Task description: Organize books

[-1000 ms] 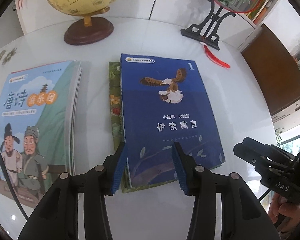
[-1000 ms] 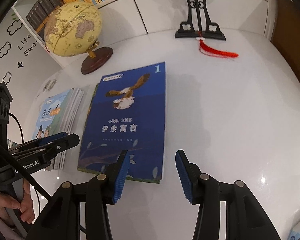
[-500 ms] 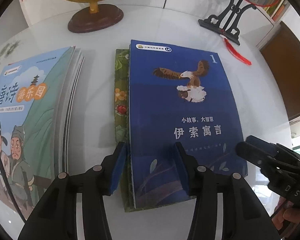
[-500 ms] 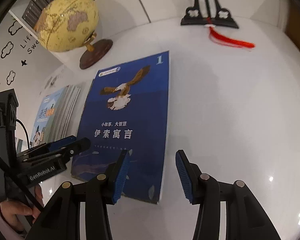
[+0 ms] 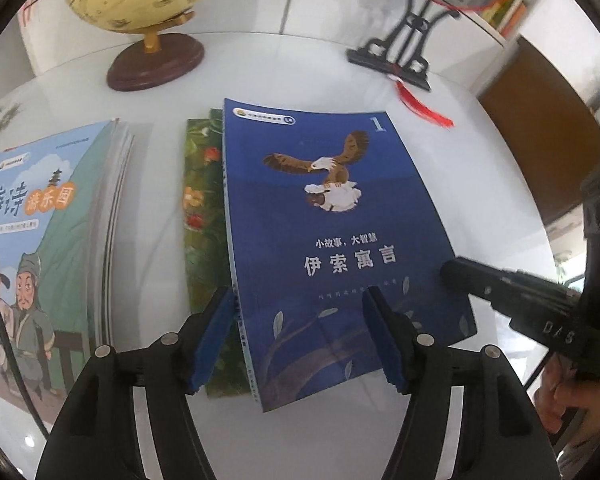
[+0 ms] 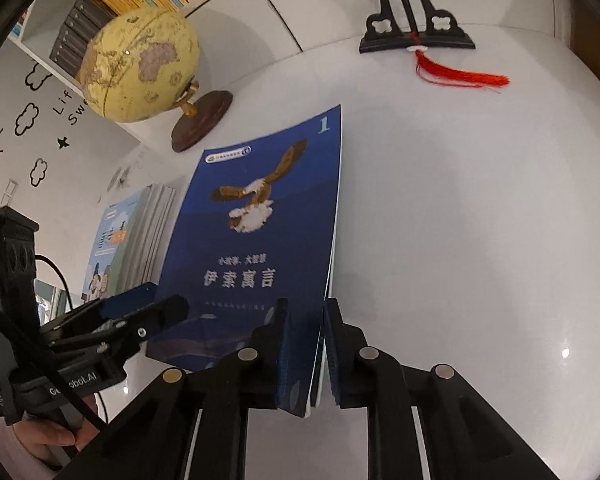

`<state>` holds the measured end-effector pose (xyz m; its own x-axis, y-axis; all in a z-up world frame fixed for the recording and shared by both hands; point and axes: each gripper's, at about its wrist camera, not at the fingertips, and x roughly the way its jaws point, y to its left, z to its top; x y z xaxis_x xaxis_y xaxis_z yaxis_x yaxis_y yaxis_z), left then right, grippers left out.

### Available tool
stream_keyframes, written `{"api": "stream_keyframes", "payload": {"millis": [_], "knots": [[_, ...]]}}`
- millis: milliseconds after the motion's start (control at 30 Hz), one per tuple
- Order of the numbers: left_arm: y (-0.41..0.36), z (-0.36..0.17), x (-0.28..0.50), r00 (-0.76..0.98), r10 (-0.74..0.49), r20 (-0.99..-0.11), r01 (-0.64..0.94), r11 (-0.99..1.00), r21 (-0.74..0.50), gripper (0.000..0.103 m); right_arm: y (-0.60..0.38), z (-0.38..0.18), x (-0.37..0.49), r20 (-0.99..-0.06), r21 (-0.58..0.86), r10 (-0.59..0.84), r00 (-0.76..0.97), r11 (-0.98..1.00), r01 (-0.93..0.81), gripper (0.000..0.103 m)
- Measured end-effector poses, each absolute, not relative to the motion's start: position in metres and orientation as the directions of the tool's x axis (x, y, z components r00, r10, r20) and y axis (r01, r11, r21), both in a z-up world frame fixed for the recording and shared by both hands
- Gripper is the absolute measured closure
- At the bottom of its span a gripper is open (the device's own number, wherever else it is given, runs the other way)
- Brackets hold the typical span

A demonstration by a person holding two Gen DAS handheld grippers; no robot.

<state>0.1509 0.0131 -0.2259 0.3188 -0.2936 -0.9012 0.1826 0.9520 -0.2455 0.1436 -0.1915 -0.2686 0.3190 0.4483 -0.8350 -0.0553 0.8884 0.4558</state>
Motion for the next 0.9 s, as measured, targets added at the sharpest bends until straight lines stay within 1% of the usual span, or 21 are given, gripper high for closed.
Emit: {"api": "stream_keyframes", "payload": {"millis": [133,200,367,400,467,567,667,733,800,867,900], "knots": [[-0.001,-0.219,0.136,0.330,-0.268,-0.905,0.222,0.954,-0.201,0.040,-0.188,-0.260,0.135,-0.854,0.418,0.422,0.304,0.905,-0.082,0.087],[-0.003,-0.217,0.131,0.327,-0.280,-0.903,0.236,0.949,-0.209,0.040,-0.187,-0.258,0.128,-0.863,0.400,0.411,0.295,0.911,-0.098,0.087],[0.001,-0.223,0.119,0.276,-0.308,-0.911,0.254,0.937,-0.240,0.040,-0.200,-0.263,0.117,-0.865,0.429,0.429,0.262,0.901,-0.058,0.087],[0.000,-0.223,0.117,0.275,-0.312,-0.909,0.262,0.935,-0.241,0.038,-0.201,-0.266,0.115,-0.873,0.418,0.418,0.250,0.907,-0.055,0.087],[-0.001,-0.224,0.116,0.297,-0.283,-0.912,0.262,0.943,-0.207,0.037,-0.203,-0.271,0.112,-0.882,0.411,0.409,0.233,0.911,-0.044,0.087],[0.001,-0.227,0.120,0.306,-0.249,-0.919,0.245,0.953,-0.177,0.037,-0.206,-0.276,0.115,-0.875,0.439,0.432,0.217,0.899,-0.019,0.087],[0.005,-0.237,0.126,0.262,-0.229,-0.938,0.218,0.960,-0.173,0.037,-0.206,-0.281,0.122,-0.875,0.448,0.442,0.199,0.894,-0.014,0.086],[0.010,-0.244,0.128,0.224,-0.247,-0.943,0.188,0.960,-0.207,0.037,-0.208,-0.286,0.126,-0.868,0.472,0.463,0.177,0.882,0.009,0.084],[0.012,-0.244,0.127,0.235,-0.261,-0.936,0.172,0.959,-0.225,0.036,-0.212,-0.292,0.126,-0.850,0.510,0.496,0.177,0.860,0.039,0.080],[0.010,-0.244,0.129,0.226,-0.268,-0.936,0.166,0.958,-0.234,0.031,-0.214,-0.294,0.126,-0.830,0.543,0.527,0.184,0.838,0.049,0.073],[0.009,-0.245,0.129,0.224,-0.267,-0.937,0.167,0.958,-0.233,0.031,-0.214,-0.295,0.126,-0.816,0.564,0.547,0.189,0.824,0.052,0.066]]}}
